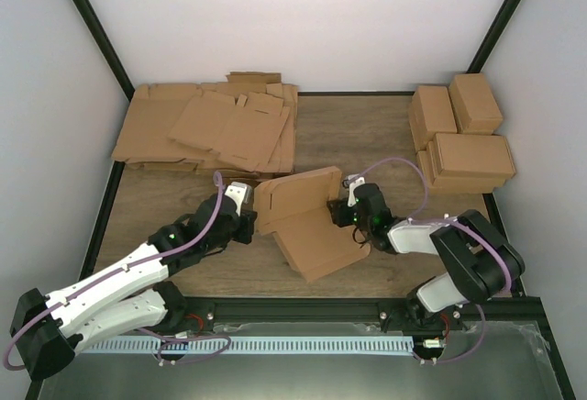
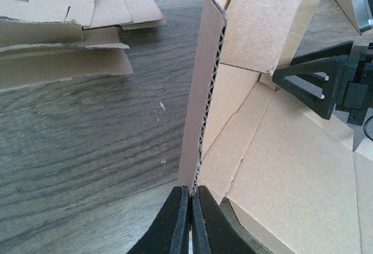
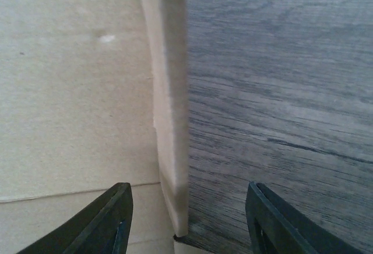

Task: Fold the paper box

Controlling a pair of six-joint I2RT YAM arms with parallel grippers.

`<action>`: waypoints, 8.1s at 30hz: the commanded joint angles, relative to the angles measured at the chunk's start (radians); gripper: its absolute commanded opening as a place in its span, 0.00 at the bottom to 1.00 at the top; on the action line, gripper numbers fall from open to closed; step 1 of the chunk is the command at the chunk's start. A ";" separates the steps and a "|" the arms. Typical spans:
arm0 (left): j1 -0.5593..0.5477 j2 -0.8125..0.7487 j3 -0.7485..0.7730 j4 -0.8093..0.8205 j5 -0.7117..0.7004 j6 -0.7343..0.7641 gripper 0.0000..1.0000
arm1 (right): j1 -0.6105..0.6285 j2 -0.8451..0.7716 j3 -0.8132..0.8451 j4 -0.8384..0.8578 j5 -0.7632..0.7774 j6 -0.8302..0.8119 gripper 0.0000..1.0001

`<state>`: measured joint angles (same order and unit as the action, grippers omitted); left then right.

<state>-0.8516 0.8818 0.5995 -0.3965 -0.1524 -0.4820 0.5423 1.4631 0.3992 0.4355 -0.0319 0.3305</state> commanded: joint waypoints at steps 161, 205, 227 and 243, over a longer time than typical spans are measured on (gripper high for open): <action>-0.003 0.163 0.553 -0.577 0.235 0.211 0.04 | 0.300 -0.421 0.190 -0.167 0.030 -0.819 0.43; -0.004 -0.048 0.580 -0.407 0.226 0.111 0.95 | 0.302 -0.501 0.088 0.010 0.468 -0.180 0.01; 0.070 -0.080 0.383 -0.160 0.316 -0.105 1.00 | 0.302 -0.475 -0.184 0.387 0.507 -0.009 0.01; 0.113 0.013 0.244 0.016 0.381 -0.163 1.00 | 0.302 -0.534 -0.345 0.567 0.493 -0.121 0.01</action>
<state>-0.7444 0.8764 0.8467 -0.4381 0.2115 -0.6331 0.8410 0.9585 0.0475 0.9100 0.4454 0.2573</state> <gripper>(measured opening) 0.999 0.017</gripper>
